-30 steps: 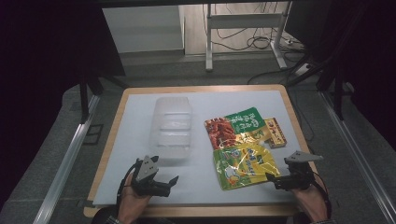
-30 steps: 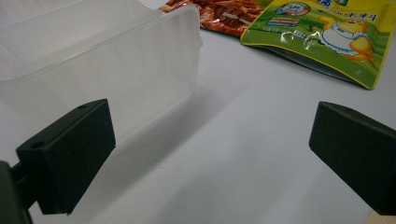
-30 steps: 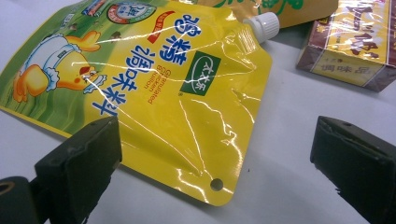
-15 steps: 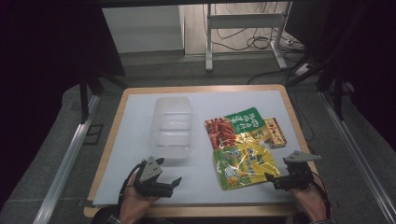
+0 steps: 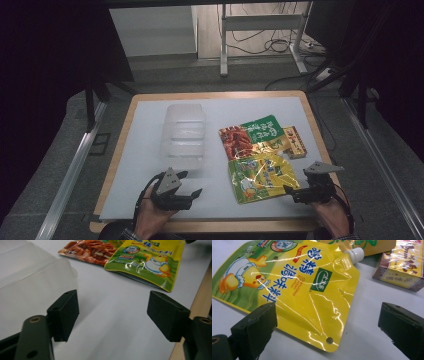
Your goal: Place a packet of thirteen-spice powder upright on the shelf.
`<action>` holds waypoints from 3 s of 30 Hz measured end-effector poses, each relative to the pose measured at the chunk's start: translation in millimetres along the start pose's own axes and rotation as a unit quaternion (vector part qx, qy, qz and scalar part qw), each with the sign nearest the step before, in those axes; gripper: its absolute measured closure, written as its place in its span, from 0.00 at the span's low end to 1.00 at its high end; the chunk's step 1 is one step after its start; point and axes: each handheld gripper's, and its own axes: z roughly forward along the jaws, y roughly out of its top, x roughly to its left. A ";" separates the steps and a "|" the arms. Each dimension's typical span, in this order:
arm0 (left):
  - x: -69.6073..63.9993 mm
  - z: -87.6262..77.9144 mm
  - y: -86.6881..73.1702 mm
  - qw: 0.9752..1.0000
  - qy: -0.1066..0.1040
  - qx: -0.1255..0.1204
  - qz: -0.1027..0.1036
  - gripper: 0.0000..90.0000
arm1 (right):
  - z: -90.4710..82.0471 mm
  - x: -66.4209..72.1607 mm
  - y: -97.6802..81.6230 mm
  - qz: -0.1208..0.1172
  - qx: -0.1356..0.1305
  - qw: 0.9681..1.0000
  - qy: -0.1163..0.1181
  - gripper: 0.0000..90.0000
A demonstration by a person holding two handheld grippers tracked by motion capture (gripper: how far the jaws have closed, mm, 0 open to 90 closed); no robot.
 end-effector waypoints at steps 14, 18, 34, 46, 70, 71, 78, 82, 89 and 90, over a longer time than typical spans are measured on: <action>-8.1 13.8 9.6 0.999 -0.040 -0.006 0.004 0.51 | -1.9 -0.5 1.0 0.008 -0.002 1.000 -0.002 0.02; -11.5 20.4 12.0 0.999 -0.048 -0.004 0.009 0.57 | -1.7 0.1 1.2 0.005 0.000 1.000 -0.004 0.02; -23.0 56.0 25.5 0.997 -0.072 0.008 0.026 0.80 | -2.8 -0.6 1.6 0.003 -0.005 1.000 -0.004 0.02; -29.8 85.9 33.2 0.995 -0.094 0.022 0.037 0.99 | -2.1 -1.4 1.0 0.001 -0.008 1.000 -0.003 0.02; -35.3 136.0 47.2 0.993 -0.096 0.035 0.056 1.00 | -2.0 -2.6 0.3 0.007 -0.007 1.000 0.001 0.02; -35.7 135.7 46.7 0.993 -0.092 0.039 0.063 1.00 | -2.3 -2.7 0.5 0.008 -0.009 1.000 0.002 0.02; -37.4 135.6 39.6 0.993 -0.075 0.055 0.070 1.00 | -3.1 -2.5 1.1 0.016 -0.012 1.000 0.009 0.02; -36.9 134.6 38.0 0.992 -0.071 0.070 0.073 1.00 | -2.6 -2.3 1.1 0.023 -0.010 1.000 0.016 0.02; -35.8 132.7 35.8 0.992 -0.071 0.078 0.073 1.00 | 3.5 -1.5 1.3 0.037 0.008 0.999 0.031 0.02; -35.3 132.7 35.8 0.992 -0.073 0.078 0.070 1.00 | 4.9 -0.3 1.8 0.040 0.014 0.999 0.032 0.02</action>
